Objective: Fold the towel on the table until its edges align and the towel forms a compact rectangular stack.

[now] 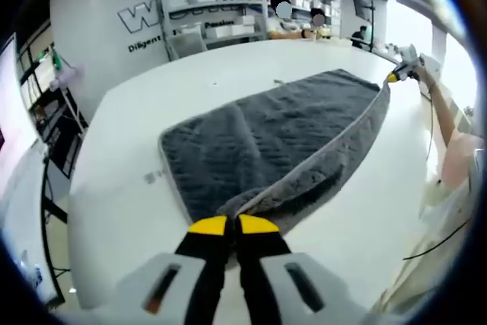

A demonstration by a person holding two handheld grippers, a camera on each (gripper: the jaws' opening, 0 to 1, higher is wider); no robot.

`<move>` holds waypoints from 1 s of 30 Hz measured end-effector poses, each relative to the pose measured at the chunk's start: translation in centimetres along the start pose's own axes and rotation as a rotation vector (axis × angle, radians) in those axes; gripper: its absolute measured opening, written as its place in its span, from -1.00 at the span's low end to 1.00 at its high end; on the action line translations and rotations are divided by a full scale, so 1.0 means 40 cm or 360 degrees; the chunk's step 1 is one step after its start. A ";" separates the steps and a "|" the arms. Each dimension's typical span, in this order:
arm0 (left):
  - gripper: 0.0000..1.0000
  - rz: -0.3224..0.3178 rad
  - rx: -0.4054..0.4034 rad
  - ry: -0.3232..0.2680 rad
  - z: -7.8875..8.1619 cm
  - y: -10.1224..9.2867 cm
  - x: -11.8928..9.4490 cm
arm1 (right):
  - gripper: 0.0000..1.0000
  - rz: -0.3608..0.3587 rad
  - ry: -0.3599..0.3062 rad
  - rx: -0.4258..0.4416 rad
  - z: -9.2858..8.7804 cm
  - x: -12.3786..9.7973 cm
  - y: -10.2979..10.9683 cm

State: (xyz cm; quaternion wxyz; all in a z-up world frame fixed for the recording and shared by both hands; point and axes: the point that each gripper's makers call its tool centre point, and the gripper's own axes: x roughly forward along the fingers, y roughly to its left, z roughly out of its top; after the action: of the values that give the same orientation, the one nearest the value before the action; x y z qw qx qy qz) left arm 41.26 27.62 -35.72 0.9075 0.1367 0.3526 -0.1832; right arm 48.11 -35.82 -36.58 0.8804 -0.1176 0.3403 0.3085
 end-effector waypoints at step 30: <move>-0.90 0.0091 -0.0100 -0.0088 0.075 0.085 0.116 | -0.97 -0.0145 -0.0066 -0.0036 0.105 0.101 -0.079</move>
State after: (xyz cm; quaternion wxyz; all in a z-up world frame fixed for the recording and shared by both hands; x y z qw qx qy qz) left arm 47.65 28.43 -36.37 0.9255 0.1132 0.3289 -0.1498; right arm 54.61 -34.67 -36.20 0.8990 -0.1367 0.3128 0.2742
